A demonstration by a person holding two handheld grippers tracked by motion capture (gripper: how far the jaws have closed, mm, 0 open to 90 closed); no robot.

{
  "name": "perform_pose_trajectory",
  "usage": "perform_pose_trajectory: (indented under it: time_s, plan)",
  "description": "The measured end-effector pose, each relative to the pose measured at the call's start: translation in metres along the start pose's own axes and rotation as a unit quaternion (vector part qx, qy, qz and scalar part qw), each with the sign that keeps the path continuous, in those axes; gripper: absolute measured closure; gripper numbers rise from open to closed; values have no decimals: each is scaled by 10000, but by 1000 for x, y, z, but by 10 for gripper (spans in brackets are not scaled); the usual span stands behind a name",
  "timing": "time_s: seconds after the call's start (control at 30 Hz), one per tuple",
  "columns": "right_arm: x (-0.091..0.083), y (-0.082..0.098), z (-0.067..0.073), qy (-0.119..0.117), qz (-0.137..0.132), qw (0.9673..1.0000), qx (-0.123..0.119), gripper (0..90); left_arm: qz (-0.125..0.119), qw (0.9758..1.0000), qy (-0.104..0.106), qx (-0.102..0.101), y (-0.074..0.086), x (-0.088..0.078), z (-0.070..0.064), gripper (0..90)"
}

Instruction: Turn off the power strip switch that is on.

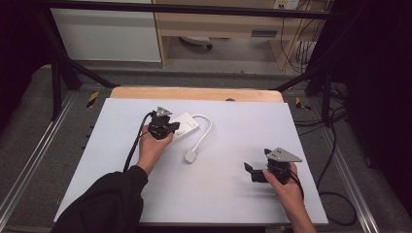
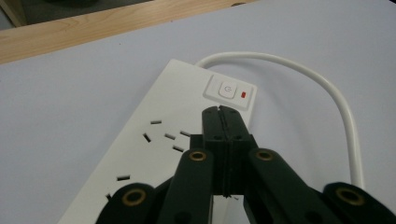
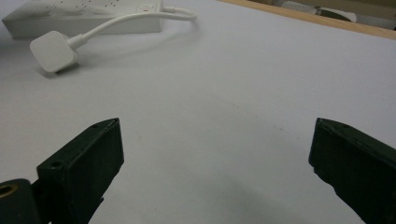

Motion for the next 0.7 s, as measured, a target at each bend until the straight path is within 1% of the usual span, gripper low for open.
perform_pose_trajectory:
  time_s: [0.23,0.33,0.4,0.7]
  plan:
    - [-1,0,0,-35,-13,10000,11,36,81,10000,-37,-7,4,3,1,900]
    - [0,0,1,-37,-1,10000,-6,35,138,9999,-52,22,7,5,0,900]
    - [0,0,1,-47,2,10000,12,36,155,9999,-60,0,8,7,0,900]
    - [0,0,2,-75,21,10000,-6,37,232,9997,-54,-8,14,11,-1,900]
Point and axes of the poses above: each handheld gripper's, and its own axes: x roughly forward along the jaws, y roughly out of its underside, z roughly to its left, the point moved 10 cm from there along x, roughly forward along the jaws, and after that the axes turned 9 degrees about -y, right-handed, at the moved point
